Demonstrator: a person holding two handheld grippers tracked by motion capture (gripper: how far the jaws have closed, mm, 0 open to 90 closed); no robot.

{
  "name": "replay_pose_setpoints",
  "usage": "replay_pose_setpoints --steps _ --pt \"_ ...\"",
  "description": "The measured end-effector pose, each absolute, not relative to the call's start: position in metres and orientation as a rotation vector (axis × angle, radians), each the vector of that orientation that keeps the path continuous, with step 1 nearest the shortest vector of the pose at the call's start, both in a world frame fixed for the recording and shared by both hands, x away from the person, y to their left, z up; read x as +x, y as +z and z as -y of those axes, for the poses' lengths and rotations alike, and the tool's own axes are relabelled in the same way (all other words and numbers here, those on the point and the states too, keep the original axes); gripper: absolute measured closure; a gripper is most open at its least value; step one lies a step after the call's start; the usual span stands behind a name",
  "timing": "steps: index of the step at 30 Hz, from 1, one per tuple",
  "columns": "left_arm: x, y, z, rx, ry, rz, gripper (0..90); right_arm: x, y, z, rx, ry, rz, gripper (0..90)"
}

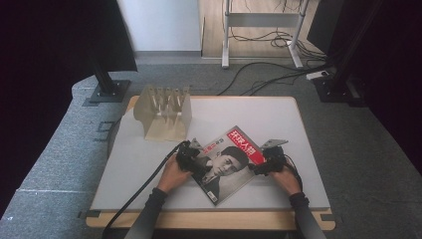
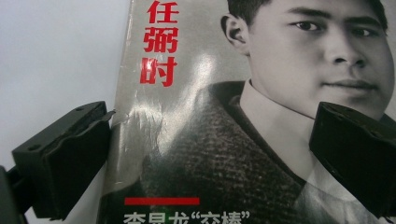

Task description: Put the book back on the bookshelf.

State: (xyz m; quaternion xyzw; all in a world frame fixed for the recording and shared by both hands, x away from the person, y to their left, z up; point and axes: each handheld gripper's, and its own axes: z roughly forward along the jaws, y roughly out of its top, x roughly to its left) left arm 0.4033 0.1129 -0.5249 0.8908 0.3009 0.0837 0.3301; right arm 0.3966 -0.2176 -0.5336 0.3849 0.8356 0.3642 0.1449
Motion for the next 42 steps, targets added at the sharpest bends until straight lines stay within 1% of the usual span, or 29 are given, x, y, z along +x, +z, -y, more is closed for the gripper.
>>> replay_pose_setpoints --steps 4,11,15,16,22,28,33,36,42 --pt "0.390 -0.525 -0.117 2.325 0.223 -0.791 0.0 0.383 -0.534 0.214 1.095 1.057 -2.410 0.0" --pt "0.378 -0.525 -0.120 2.325 0.222 -0.788 0.0 0.373 -0.534 0.212 1.067 1.055 -2.415 0.0" --pt "0.373 -0.526 -0.120 2.320 0.225 -0.791 0.0 0.361 -0.530 0.219 1.062 1.007 -2.402 0.0" --pt "0.372 -0.526 -0.121 2.317 0.226 -0.790 0.0 0.354 -0.528 0.224 1.076 0.997 -2.390 0.0" --pt "0.363 -0.526 -0.121 2.306 0.231 -0.798 0.0 0.335 -0.532 0.232 1.091 0.979 -2.398 0.0" --pt "0.349 -0.525 -0.122 2.319 0.230 -0.804 0.0 0.335 -0.532 0.227 1.064 0.959 -2.400 0.0" --pt "0.348 -0.520 -0.131 2.366 0.174 -0.775 0.0 0.342 -0.532 0.228 1.090 0.959 -2.385 0.0" --pt "0.352 -0.516 -0.142 2.378 0.217 -0.789 0.0 0.348 -0.533 0.229 1.109 0.973 -2.390 0.0" --pt "0.368 -0.504 -0.171 2.338 0.311 -0.855 0.0 0.358 -0.533 0.228 1.133 0.969 -2.389 0.0"
